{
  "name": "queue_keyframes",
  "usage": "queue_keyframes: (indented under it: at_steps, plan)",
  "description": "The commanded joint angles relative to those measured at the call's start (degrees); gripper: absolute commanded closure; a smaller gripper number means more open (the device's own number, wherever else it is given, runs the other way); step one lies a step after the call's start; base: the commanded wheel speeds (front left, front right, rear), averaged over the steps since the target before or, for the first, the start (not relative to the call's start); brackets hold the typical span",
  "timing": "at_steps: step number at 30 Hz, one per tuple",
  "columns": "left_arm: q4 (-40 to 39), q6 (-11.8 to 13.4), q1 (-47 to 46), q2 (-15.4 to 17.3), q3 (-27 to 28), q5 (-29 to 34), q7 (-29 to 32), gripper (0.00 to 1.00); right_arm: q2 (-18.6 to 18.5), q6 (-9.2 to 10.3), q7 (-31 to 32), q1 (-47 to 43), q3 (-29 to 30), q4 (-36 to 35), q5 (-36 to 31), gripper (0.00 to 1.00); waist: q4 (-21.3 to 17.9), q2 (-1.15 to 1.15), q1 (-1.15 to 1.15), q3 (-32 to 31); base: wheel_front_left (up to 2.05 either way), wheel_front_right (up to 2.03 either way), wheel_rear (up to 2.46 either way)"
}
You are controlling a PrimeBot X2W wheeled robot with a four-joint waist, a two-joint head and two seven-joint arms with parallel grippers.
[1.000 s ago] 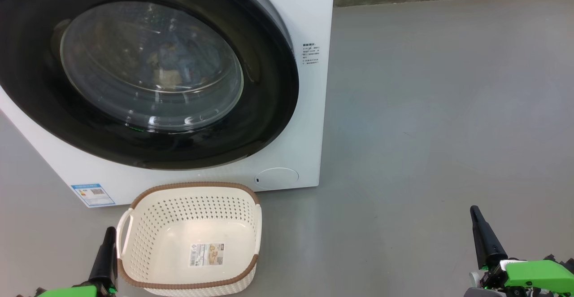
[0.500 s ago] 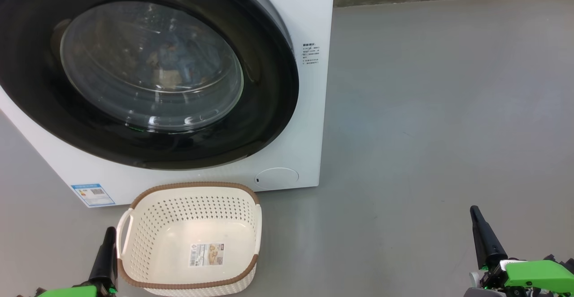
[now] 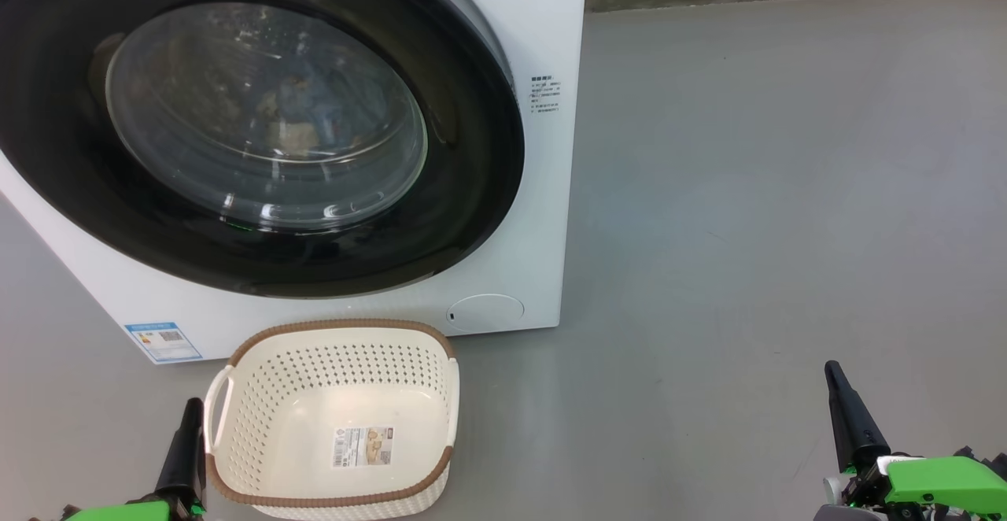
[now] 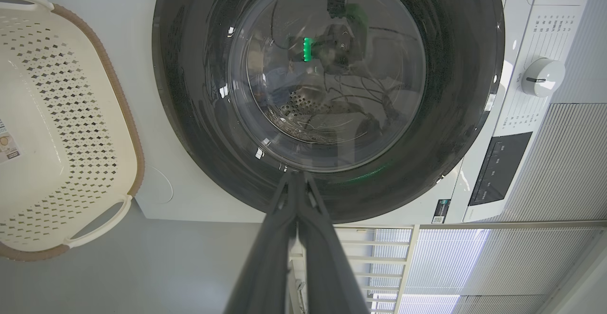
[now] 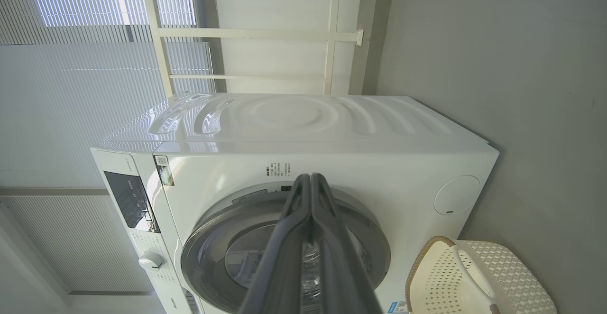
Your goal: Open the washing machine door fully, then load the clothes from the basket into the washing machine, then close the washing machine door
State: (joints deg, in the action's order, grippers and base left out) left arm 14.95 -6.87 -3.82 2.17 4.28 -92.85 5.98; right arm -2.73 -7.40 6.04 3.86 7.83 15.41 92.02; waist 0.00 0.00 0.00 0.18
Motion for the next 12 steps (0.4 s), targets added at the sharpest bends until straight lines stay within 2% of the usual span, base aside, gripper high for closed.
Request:
queue_keyframes:
  at_steps: [1,12]
  plan:
    - [-0.91,-0.62,-2.35,0.91,2.0,0.49,0.31,1.0,-0.2,-0.09,0.45,2.32,-1.31,-1.39,0.15,1.0,0.0,0.0,0.0,0.0,0.0,0.0,0.0]
    - [-0.91,-0.62,-2.35,0.88,2.05,0.53,0.35,1.0,-0.19,-0.09,0.46,2.32,-1.3,-1.39,0.14,1.0,0.0,0.0,0.0,0.0,0.0,0.0,0.0]
